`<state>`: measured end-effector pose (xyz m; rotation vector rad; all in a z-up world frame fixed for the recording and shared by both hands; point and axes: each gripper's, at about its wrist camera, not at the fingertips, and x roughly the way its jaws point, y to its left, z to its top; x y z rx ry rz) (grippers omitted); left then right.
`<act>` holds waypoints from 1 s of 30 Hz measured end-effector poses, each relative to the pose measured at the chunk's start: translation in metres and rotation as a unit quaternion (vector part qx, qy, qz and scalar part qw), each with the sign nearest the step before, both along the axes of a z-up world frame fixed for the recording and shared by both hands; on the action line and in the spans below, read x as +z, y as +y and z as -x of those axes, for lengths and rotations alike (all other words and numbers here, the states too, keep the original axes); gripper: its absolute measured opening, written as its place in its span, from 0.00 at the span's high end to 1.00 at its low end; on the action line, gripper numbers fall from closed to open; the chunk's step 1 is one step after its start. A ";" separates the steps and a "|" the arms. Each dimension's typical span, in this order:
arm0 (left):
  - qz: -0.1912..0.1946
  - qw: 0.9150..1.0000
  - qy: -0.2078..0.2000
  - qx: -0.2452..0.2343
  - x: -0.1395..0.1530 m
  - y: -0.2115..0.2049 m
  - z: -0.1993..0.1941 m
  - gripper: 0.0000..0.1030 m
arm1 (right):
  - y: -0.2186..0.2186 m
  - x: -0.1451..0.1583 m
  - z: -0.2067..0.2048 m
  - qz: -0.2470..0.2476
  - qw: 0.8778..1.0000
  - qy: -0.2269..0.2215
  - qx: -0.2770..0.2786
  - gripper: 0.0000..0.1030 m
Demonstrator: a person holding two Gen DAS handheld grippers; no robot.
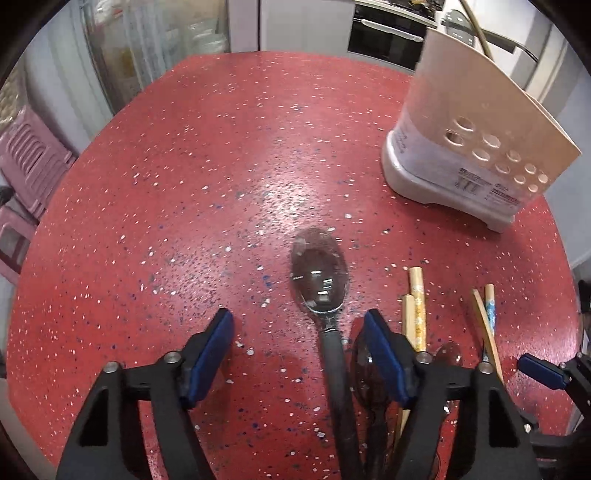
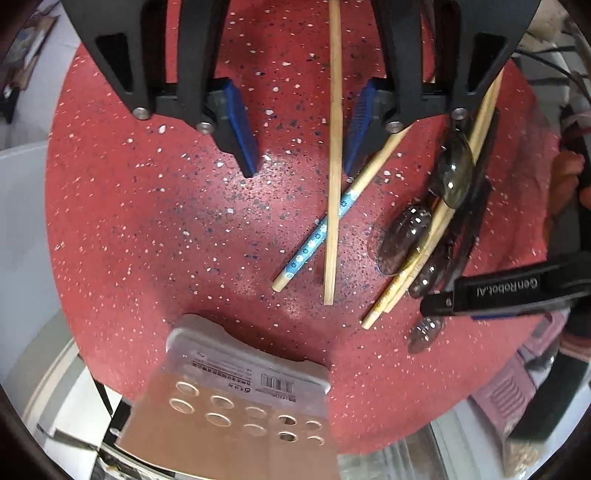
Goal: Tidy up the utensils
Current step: 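Grasp another dark spoon with the left tool while the right tool grasps a wooden chopstick, then lower the spoon and chopstick into the beige holder and open both tools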
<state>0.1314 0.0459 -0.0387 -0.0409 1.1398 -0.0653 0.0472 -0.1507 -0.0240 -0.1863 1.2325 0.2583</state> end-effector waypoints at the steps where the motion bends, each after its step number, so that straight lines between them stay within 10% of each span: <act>1: 0.000 1.000 0.002 -0.004 0.001 -0.003 -0.001 0.18 | 0.002 0.000 0.000 0.000 1.000 0.002 0.006 0.60; 6: 0.003 1.000 0.011 -0.029 0.004 -0.011 0.000 0.50 | 0.007 0.001 -0.001 -0.001 1.000 0.009 0.018 0.92; 9: -0.014 0.999 0.004 -0.036 0.004 -0.012 0.002 0.64 | 0.008 0.001 -0.001 -0.008 1.000 0.004 0.018 0.94; 30: 0.083 0.987 -0.135 -0.010 0.086 0.016 0.056 0.64 | -0.054 0.085 -0.004 -0.194 0.977 -0.090 -0.001 0.94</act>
